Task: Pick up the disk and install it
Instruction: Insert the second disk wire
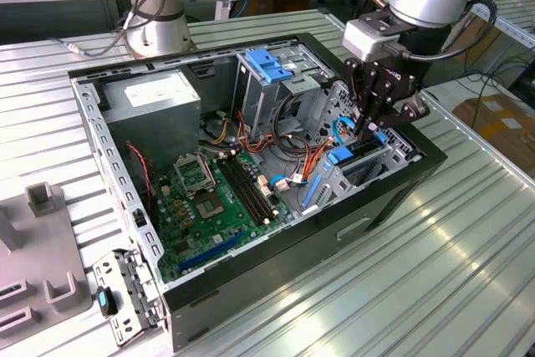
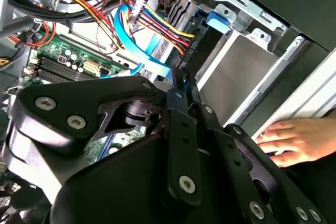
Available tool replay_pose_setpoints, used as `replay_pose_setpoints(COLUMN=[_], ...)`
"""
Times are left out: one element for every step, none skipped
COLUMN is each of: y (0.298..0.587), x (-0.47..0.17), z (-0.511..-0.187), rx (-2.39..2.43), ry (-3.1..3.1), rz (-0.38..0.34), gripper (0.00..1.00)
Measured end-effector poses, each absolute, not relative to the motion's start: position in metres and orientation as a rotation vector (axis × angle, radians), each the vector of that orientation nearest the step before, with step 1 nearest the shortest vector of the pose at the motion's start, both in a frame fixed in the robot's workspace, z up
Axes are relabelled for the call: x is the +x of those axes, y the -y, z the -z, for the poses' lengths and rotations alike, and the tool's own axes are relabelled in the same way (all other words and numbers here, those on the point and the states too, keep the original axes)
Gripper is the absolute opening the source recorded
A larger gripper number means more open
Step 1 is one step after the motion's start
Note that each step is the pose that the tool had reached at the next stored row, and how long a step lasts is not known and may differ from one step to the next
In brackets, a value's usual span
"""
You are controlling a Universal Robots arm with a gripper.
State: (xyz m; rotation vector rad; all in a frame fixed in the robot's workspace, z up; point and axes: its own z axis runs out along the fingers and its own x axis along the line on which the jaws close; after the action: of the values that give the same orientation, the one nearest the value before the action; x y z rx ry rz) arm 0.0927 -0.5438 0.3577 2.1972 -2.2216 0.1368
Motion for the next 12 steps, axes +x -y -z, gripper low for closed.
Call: replay_pose_setpoints(y=[0.5457, 0.5463, 0.5468, 0.5471, 0.5473, 0.5473, 0.5473, 0.5476, 0.5479, 0.5483, 0.5485, 0.5488], x=[0.0926, 0.0922, 0.0917, 0.0914, 0.0914, 0.0914, 0.0913, 0.0913, 0.0913, 0.0913, 0.0913, 0.0912], z=[-0.3566, -0.3561, -0.3556, -0.3552, -0.355, -0.3548, -0.3546, -0.3543, -0.3541, -0.3536, -0.3532, -0.3527], rx=[2.202, 2.207, 2.213, 2.219, 2.223, 2.225, 2.226, 2.227, 2.227, 2.228, 2.228, 2.228], ry=[2.225, 2.227, 2.229, 2.231, 2.233, 2.235, 2.235, 2.236, 2.236, 2.237, 2.237, 2.237], rz=[-0.13, -0.124, -0.117, -0.111, -0.106, -0.103, -0.103, -0.104, -0.104, -0.103, -0.103, -0.103], gripper=[0.16, 0.16, 0.16, 0.16, 0.16, 0.16, 0.16, 0.16, 0.16, 0.16, 0.16, 0.16])
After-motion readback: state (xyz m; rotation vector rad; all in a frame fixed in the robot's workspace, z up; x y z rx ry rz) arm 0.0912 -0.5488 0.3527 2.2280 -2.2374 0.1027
